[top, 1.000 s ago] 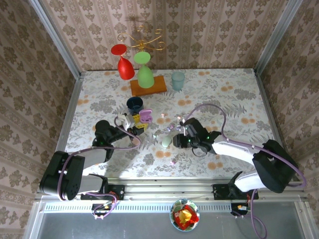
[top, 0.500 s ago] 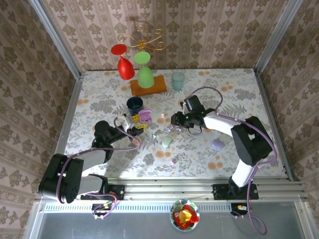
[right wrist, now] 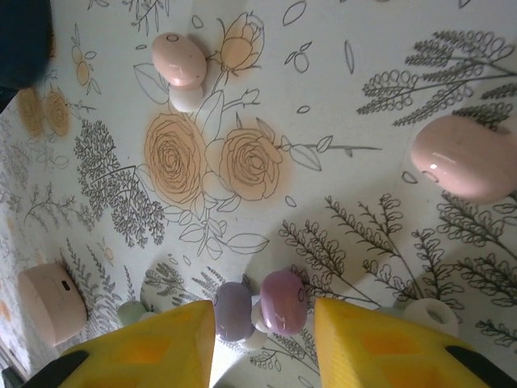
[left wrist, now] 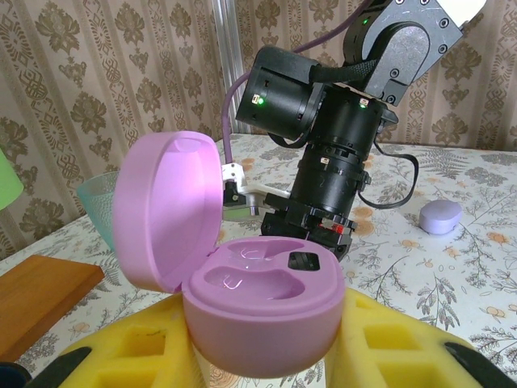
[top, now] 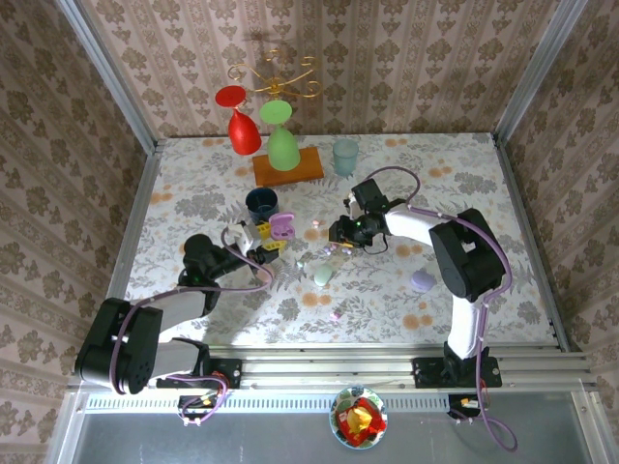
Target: Insert the wireless bluetooth earbuds into the charging case
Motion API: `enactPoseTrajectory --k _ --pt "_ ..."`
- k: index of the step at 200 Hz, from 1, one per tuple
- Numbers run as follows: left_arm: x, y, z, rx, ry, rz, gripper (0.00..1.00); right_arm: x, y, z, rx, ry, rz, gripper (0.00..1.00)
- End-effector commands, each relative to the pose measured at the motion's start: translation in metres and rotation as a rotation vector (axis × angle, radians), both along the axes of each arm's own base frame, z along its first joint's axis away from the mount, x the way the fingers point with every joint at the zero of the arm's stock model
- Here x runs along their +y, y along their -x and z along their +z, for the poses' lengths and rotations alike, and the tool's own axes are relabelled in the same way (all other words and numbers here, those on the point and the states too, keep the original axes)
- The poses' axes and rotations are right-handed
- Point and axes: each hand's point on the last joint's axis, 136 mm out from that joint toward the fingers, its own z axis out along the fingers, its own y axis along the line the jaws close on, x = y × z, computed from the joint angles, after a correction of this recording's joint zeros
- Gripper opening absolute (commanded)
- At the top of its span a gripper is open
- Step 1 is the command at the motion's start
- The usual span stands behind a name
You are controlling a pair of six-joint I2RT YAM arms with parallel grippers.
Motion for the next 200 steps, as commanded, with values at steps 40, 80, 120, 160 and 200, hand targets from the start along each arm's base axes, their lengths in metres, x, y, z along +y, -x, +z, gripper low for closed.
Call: enactPoseTrajectory --k 40,80,120,160,200 --pt "0.002 0.001 0.0 -0.023 -0.012 0.0 0.26 -0.033 0.003 -0.006 0.008 0.159 -0.046 0.4" --pt "0.002 0.001 0.001 -0.029 -0.014 0.0 0.26 -0.018 -0.002 0.014 -0.062 0.07 -0.033 0.42" --pt "0.001 0.0 0.001 -0.03 -0.015 -0.001 0.26 0.0 -0.003 0.019 -0.064 0.009 -0.009 0.43" --pt "0.001 0.001 0.001 -0.033 -0.017 -0.006 0.26 0.008 0.0 0.009 -0.013 -0.014 0.016 0.45" --pt "0.0 0.001 0.001 -0.034 -0.017 -0.012 0.26 0.01 0.002 -0.001 0.025 -0.015 0.02 0.43"
